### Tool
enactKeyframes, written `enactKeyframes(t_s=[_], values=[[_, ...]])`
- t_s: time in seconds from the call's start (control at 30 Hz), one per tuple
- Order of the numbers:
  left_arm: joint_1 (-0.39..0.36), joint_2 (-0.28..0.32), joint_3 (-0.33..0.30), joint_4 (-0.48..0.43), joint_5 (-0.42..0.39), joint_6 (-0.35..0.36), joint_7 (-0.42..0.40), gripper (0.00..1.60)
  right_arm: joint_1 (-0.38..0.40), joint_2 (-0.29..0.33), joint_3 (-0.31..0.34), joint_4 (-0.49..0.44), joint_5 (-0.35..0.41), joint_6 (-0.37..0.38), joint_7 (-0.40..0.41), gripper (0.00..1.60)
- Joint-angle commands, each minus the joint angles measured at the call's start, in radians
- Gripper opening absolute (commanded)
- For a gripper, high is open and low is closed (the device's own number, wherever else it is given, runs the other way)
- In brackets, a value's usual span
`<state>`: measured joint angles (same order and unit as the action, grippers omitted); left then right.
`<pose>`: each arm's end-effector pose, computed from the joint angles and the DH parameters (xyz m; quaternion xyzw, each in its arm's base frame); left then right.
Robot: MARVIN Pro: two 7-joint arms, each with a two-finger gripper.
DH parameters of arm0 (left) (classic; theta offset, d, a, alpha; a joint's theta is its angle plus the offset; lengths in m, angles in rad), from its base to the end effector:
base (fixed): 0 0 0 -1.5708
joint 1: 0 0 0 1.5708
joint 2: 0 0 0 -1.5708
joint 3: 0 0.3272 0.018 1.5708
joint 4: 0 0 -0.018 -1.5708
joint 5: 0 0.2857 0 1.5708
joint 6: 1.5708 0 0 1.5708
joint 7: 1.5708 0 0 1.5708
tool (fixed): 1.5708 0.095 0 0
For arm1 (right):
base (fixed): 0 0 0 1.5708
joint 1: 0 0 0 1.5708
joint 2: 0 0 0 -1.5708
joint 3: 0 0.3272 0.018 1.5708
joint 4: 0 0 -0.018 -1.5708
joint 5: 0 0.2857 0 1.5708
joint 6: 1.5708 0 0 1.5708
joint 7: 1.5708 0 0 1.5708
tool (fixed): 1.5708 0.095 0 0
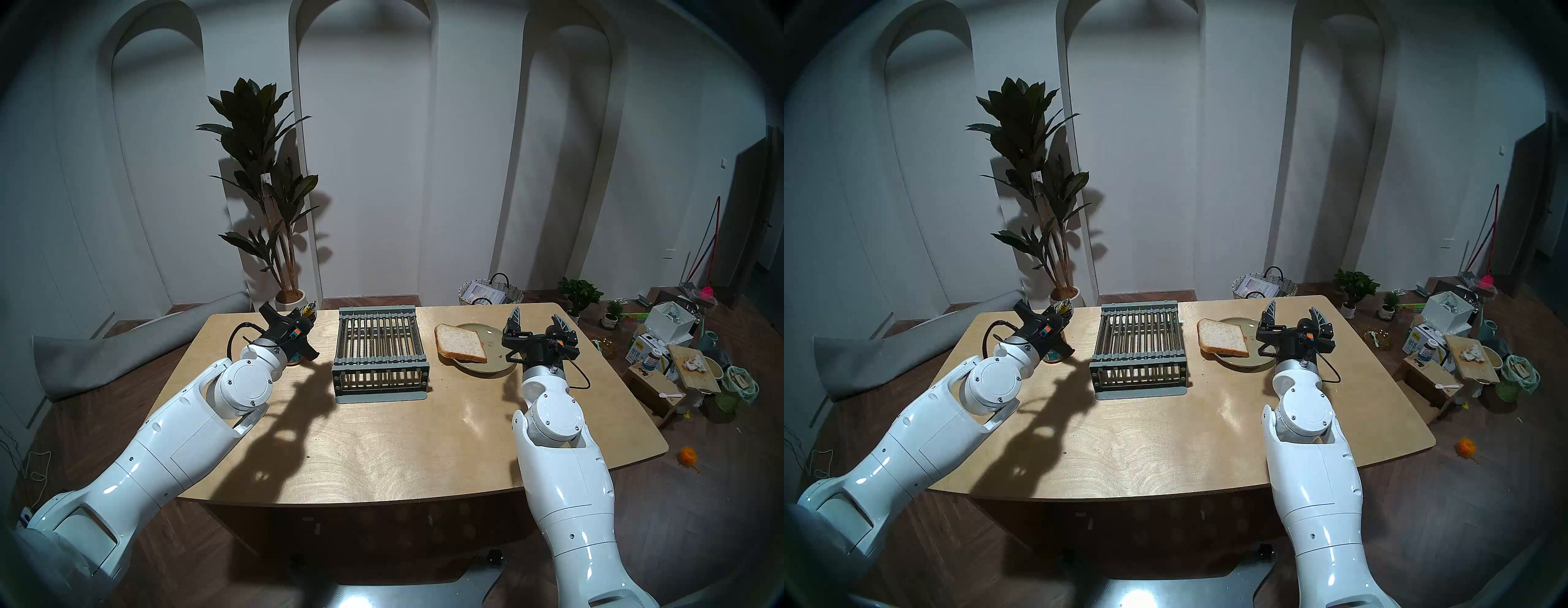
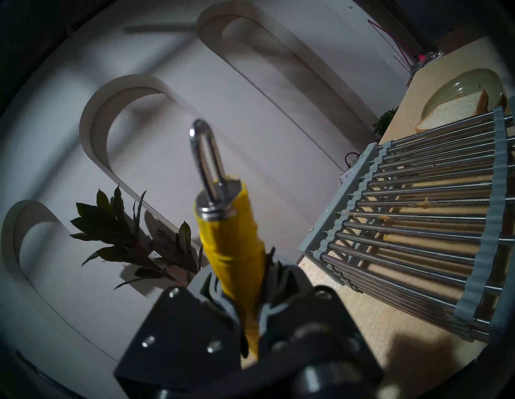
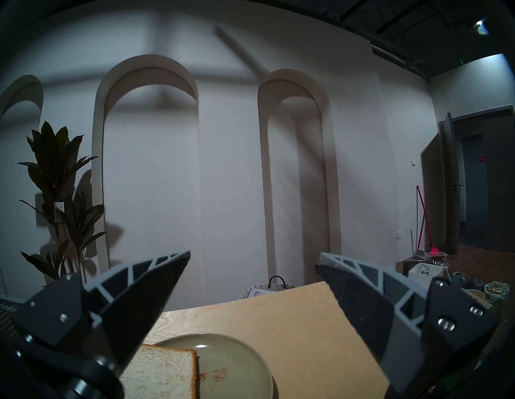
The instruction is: Spread peanut butter over the slice of bread with the knife
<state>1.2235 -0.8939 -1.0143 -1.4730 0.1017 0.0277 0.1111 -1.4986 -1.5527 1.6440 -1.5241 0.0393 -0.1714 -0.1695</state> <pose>0.4645 0.0851 -0.2827 -0.6065 0.3822 -0.6664 0.2049 0.4171 -0.0518 -0.3174 0.6289 -0.0988 0.7677 0.0734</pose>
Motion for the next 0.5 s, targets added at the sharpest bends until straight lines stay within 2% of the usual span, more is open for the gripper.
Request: enactKeyframes(t_s=[0.0,0.47], values=[[-0.043,0.004,-0.016,-0.024,0.021,0.0,0.014,0.0,0.013,0.005,0.004,-0.016,0.005,0.002,0.004,1.6],[-0.061,0.001,-0.016,-0.017,0.055,0.005,0.02,0.0,0.026,0.01,0.007,0.004,0.016,0.002,0.01,1.6]])
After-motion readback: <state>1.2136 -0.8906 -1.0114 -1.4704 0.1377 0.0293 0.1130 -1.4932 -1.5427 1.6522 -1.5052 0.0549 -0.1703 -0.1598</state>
